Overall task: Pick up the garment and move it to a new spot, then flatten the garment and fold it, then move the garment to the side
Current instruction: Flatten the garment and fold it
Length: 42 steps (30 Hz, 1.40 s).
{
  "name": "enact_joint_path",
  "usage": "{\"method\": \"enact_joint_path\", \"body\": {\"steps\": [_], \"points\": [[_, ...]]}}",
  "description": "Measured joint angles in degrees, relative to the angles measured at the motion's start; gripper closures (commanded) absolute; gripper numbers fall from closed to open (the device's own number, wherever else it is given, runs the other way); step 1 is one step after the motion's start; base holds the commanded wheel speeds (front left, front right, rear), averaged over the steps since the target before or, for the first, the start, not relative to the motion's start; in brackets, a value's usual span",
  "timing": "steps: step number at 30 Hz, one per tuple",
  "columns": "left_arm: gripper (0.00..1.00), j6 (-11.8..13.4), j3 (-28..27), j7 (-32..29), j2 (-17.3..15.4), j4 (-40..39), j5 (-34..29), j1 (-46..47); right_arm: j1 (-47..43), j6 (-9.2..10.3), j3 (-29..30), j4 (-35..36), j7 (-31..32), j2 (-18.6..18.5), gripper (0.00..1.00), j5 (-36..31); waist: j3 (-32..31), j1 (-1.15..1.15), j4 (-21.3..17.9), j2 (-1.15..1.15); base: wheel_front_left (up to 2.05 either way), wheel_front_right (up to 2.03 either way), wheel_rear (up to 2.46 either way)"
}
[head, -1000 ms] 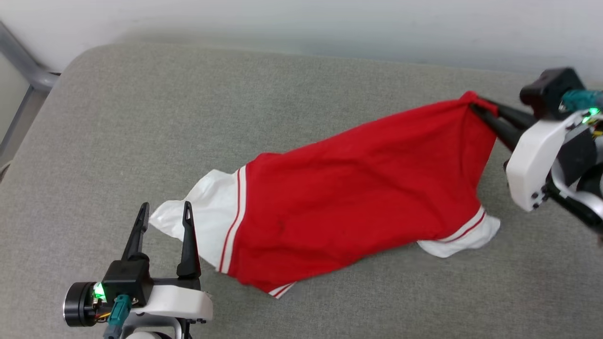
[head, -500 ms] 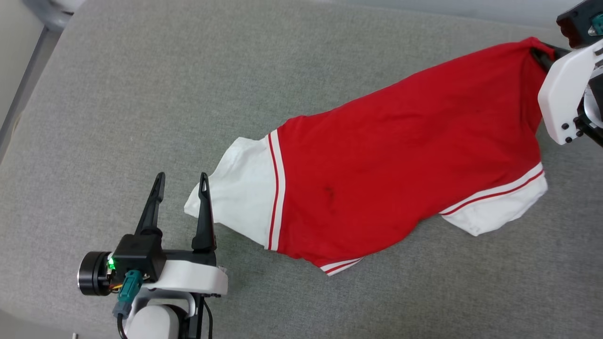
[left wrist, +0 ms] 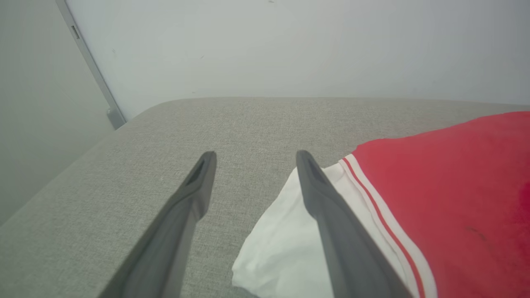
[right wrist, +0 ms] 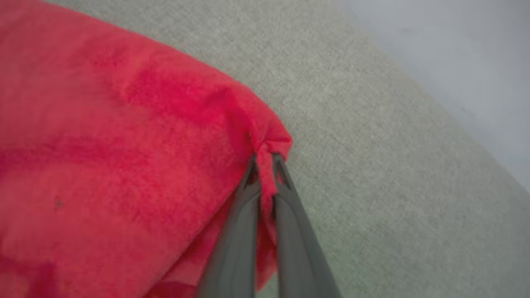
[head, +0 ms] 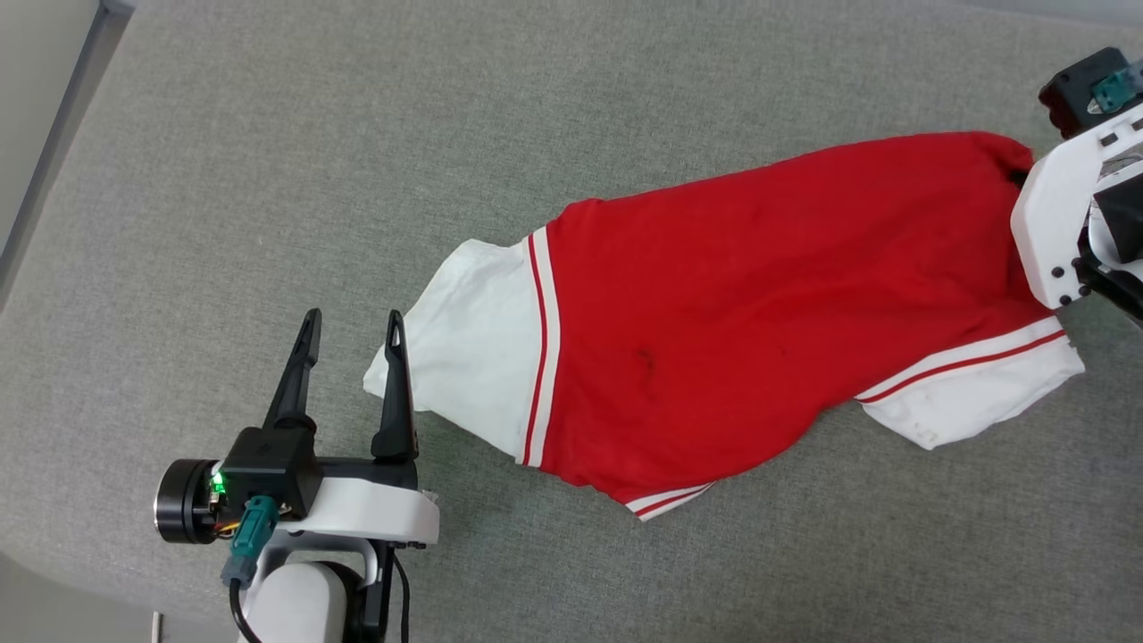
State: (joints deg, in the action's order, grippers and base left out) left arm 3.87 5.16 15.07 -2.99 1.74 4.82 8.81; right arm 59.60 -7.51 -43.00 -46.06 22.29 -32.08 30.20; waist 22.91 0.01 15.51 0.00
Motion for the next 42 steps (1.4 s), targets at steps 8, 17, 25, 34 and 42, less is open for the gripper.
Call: {"method": "enact_joint_path", "body": {"steps": [8, 17, 25, 34, 42], "points": [[0.00, 0.0, -0.8, 0.0, 0.0, 0.2, -0.6, -1.6, -1.6, -0.01, 2.8, 7.8, -13.4, -3.5, 0.00, 4.7, -3.9, -0.01, -1.0, 0.00, 0.00, 0.00, 0.00], [0.00, -0.4, -2.2, 0.0, 0.0, -0.3, -1.6, -5.0, -12.0, -0.02, 5.9, 32.2, -10.3, -7.4, 0.00, 9.2, -7.9, -0.01, -3.7, 0.00, 0.00, 0.00, 0.00], [0.00, -0.8, -2.1, 0.0, 0.0, -0.2, -2.0, -6.0, -21.0, -0.02, 6.9, 52.2, 7.1, -13.1, 0.00, 14.6, -10.0, -0.02, -4.6, 0.00, 0.00, 0.00, 0.00], [0.00, -0.9, -2.0, 0.0, 0.0, -0.6, -2.0, -6.1, -27.0, -0.02, 4.7, 58.5, 23.8, -17.3, 0.00, 15.6, -9.7, -0.02, -4.0, 0.00, 0.00, 0.00, 0.00], [0.00, -0.8, -0.8, 0.0, 0.0, -0.8, -1.5, -4.6, -27.4, -0.02, 0.8, 51.6, 24.7, -16.6, 0.00, 13.0, -6.2, -0.01, -2.3, 0.00, 0.00, 0.00, 0.00]]}}
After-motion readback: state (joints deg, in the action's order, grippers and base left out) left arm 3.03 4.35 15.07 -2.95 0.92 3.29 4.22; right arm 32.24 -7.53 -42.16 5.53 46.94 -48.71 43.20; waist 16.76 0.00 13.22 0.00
